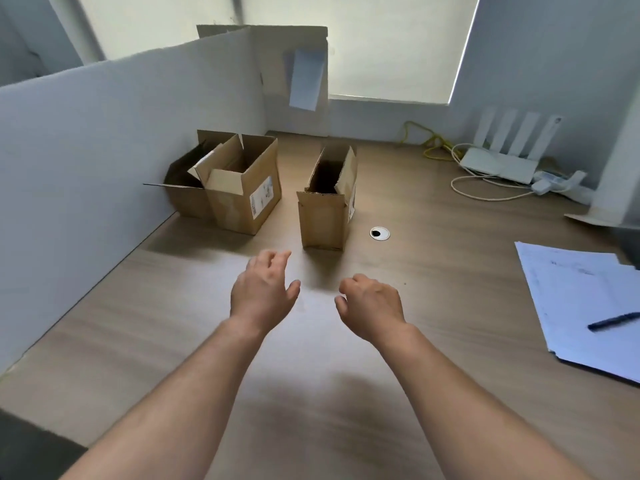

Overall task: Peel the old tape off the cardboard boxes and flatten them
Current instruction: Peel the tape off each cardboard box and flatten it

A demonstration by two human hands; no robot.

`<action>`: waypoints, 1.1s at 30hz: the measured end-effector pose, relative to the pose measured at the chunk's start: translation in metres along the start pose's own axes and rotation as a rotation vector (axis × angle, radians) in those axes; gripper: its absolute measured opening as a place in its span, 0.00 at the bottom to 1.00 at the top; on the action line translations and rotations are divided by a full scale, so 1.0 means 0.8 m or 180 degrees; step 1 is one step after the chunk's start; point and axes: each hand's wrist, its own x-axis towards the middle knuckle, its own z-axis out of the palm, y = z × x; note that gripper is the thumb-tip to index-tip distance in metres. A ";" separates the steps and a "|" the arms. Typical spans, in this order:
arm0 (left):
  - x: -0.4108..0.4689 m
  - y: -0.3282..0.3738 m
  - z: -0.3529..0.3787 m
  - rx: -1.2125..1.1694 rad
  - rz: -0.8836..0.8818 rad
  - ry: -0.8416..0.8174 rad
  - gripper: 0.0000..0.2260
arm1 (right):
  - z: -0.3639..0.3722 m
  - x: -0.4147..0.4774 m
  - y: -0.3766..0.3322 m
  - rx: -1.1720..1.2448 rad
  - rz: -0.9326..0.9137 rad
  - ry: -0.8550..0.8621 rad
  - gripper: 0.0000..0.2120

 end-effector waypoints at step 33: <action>0.169 0.008 0.033 -0.0765 0.1053 -0.0368 0.11 | -0.003 0.101 -0.015 0.0921 0.1917 0.0072 0.26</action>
